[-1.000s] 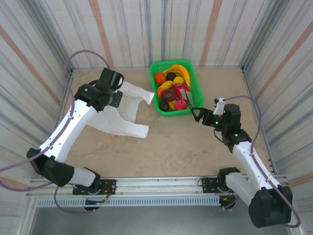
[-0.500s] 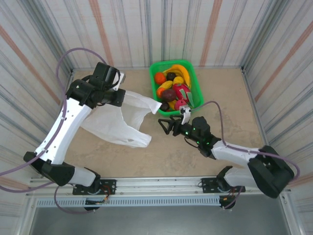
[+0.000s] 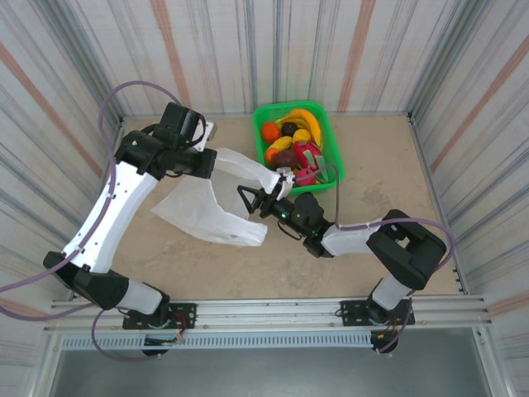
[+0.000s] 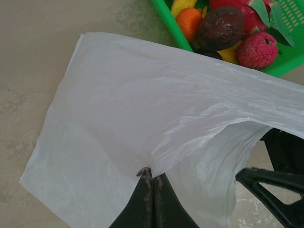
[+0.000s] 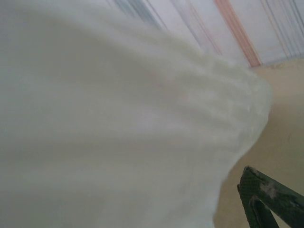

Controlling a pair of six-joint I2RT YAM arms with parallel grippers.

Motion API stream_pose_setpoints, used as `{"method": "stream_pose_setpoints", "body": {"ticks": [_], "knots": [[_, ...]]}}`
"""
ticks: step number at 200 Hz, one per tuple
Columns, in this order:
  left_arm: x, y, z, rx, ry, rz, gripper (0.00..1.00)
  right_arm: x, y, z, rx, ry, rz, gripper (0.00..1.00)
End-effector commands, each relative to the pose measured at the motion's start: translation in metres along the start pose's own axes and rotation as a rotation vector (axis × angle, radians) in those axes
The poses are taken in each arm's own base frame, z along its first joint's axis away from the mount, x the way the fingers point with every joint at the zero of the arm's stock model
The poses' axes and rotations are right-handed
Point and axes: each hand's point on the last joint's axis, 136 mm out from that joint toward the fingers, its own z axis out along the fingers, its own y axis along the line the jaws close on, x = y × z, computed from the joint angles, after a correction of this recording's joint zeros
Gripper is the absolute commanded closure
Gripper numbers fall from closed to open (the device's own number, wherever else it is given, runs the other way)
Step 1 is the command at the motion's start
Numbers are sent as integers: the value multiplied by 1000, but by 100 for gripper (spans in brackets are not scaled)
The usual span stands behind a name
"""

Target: Place the fake fruits into the plastic bag and tie a complex knot

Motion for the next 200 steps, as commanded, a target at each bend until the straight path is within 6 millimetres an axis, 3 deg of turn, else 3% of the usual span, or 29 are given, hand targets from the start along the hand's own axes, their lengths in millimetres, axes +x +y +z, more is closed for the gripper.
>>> {"method": "stream_pose_setpoints", "body": {"ticks": [1,28,55,64,83,93,109,139,174,200], "knots": [[-2,-7,-11,35,-29,-11,100,-14,-14,9,97,-89,68,8],[-3,-11,-13,58,-46,-10,100,-13,-15,22,123,-73,91,30],[-3,-12,-12,70,-56,-6,100,-14,-14,22,146,-78,86,82],[-2,-14,-12,79,-61,-4,92,-16,-15,19,171,-81,78,100],[2,-22,-13,135,-77,-10,70,-19,-15,13,224,-66,52,100],[4,-30,-14,186,-87,-23,53,-21,-15,11,247,-64,39,100],[6,-43,-16,265,-112,-66,42,-23,-12,8,257,-63,30,100],[17,-64,-18,342,-147,-144,32,-24,-12,7,276,-70,64,100],[36,-67,-17,284,-217,-241,25,-24,-9,6,279,-65,71,100],[52,-59,-12,204,-278,-308,18,-23,-9,5,281,-64,79,100]]}}
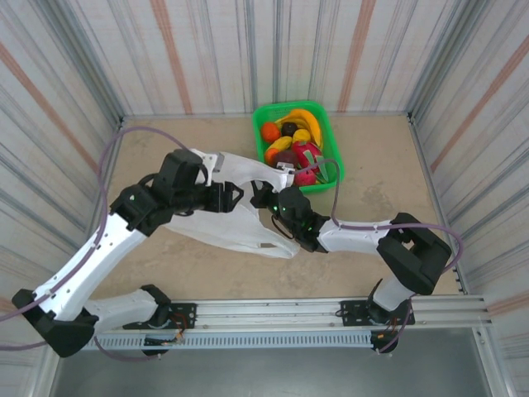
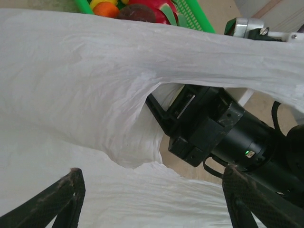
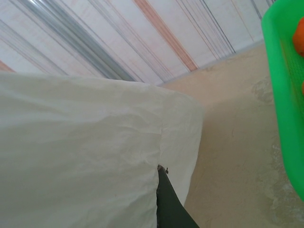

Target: Place the fake fruits into the plastic bag and tie a complex knot

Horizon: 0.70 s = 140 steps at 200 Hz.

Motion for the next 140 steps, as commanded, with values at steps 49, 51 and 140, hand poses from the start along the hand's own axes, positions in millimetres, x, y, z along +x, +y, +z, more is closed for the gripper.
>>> {"method": "stream_pose_setpoints", "body": {"ticks": [49,51,140], "knots": [[19,14,18,-115,-121,-154,12,-14,10,-6,6,-35,34,100],[20,14,20,-115,-120,-157,11,-14,10,-6,6,-35,36,100],[27,43,71,-244,-117,-165,17,-11,12,-9,10,-23,37,100]]}}
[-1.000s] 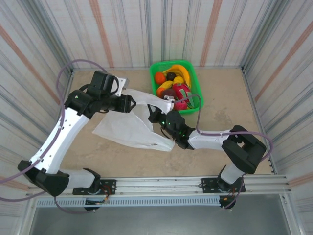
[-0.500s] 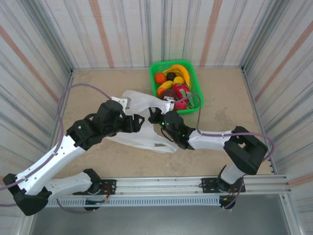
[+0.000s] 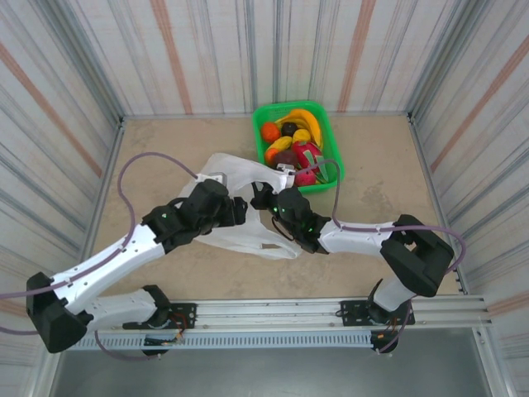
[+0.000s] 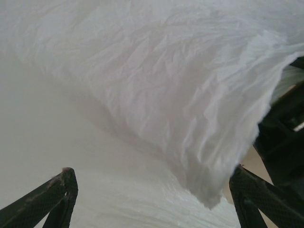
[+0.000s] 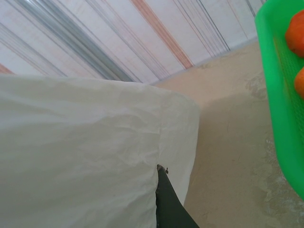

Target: Place the fake fruits into the plastic bag and tie a complex knot

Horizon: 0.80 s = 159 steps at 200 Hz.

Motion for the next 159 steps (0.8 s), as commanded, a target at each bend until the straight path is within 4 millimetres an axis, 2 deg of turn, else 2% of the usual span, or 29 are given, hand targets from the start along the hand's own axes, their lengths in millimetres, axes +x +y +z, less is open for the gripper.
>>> {"method": "stream_pose_setpoints", "body": {"ticks": [1,37,56,67,76,92,105,120,137,159], "knots": [[-17,4,12,-37,-67,-20,17,-12,12,-6,-13,-29,39,100],[-21,13,32,-111,-65,-18,20,-11,11,-8,-3,-24,40,100],[-22,20,38,-148,-84,-24,28,-12,10,-10,0,-24,41,100],[-26,22,38,-160,-102,-9,37,-11,10,-10,0,-17,40,100],[-29,25,38,-179,-113,9,38,-9,10,-11,2,-8,37,100],[-36,27,34,-200,-114,53,59,-5,7,-12,16,14,26,100],[-39,27,28,-203,-106,90,82,-2,1,-14,41,38,3,100],[-40,26,19,-192,-61,144,100,1,-8,-15,73,91,-21,100],[-36,25,7,-150,50,182,100,6,-27,-14,122,176,-32,100],[-31,34,-13,-92,197,163,100,12,-47,-16,158,290,-86,100]]}}
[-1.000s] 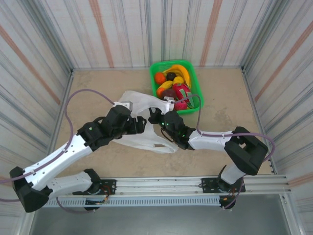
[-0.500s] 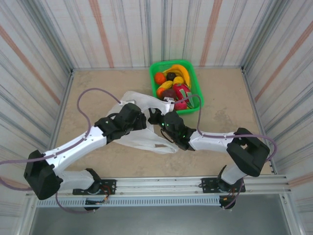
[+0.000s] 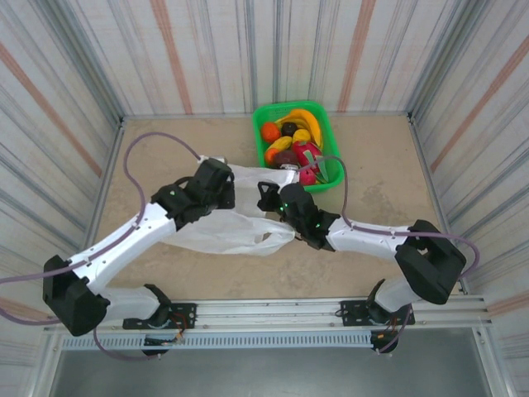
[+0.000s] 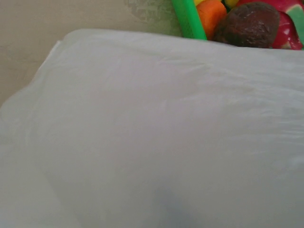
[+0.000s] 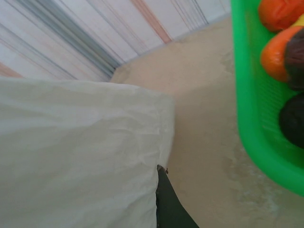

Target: Place the fake fruits into the plastic bag and tie a complex knot

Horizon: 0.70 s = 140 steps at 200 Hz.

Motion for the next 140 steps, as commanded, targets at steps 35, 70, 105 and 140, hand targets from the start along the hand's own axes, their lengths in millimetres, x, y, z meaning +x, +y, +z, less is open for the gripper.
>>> {"method": "stream_pose_setpoints", "body": {"ticks": [35,70,105,140], "knots": [[3,28,-50,148,245,12,100,21,-48,-7,107,278,-223,100],[-10,35,-55,192,291,-8,100,22,-86,-8,178,341,-207,100],[-20,12,-59,314,319,-37,100,13,-65,-7,36,347,-245,94],[-20,-13,-56,437,414,-172,100,5,-35,-20,-154,332,-305,42]]}}
